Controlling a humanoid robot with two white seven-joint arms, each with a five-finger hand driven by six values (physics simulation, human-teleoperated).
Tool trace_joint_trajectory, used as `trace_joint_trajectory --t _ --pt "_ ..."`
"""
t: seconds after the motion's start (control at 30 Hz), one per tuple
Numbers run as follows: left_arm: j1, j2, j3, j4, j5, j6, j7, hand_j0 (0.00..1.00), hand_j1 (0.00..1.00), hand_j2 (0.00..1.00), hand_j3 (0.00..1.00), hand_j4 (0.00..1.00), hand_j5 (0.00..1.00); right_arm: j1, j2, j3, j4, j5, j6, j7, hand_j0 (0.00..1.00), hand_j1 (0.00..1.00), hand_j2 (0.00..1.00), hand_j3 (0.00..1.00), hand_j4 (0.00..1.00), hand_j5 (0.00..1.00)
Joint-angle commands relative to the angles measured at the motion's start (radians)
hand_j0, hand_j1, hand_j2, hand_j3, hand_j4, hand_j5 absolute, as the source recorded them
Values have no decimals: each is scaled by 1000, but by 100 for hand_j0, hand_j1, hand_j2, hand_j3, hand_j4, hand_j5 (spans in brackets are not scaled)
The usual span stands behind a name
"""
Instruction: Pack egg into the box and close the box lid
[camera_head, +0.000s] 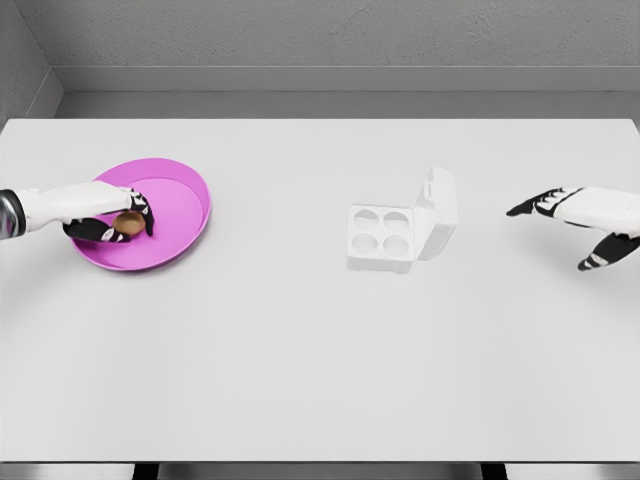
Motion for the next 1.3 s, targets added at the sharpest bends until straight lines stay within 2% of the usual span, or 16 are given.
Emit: trace_joint_trajectory --t 0.0,0.3,0.47,1.07,1.27 --pt "0 1 1 -2 4 2 0 43 43 43 43 43 43 -2 -2 0 0 -6 2 0 100 100 100 100 100 100" --pt "3 3 12 -103 67 2 0 40 40 40 40 40 40 0 -1 0 0 -6 2 0 100 100 100 100 100 100" --pt "5 1 12 -163 69 2 0 40 40 40 40 40 40 -2 -2 0 0 -6 2 -3 100 100 100 100 100 100" --pt "-6 -88 7 -189 59 2 0 40 40 40 40 40 40 -2 -13 -2 0 -6 1 -5 100 100 100 100 100 100" --pt "-6 -140 12 -189 99 2 0 41 41 41 41 41 41 -2 -13 0 0 -6 1 -5 100 100 100 100 100 100"
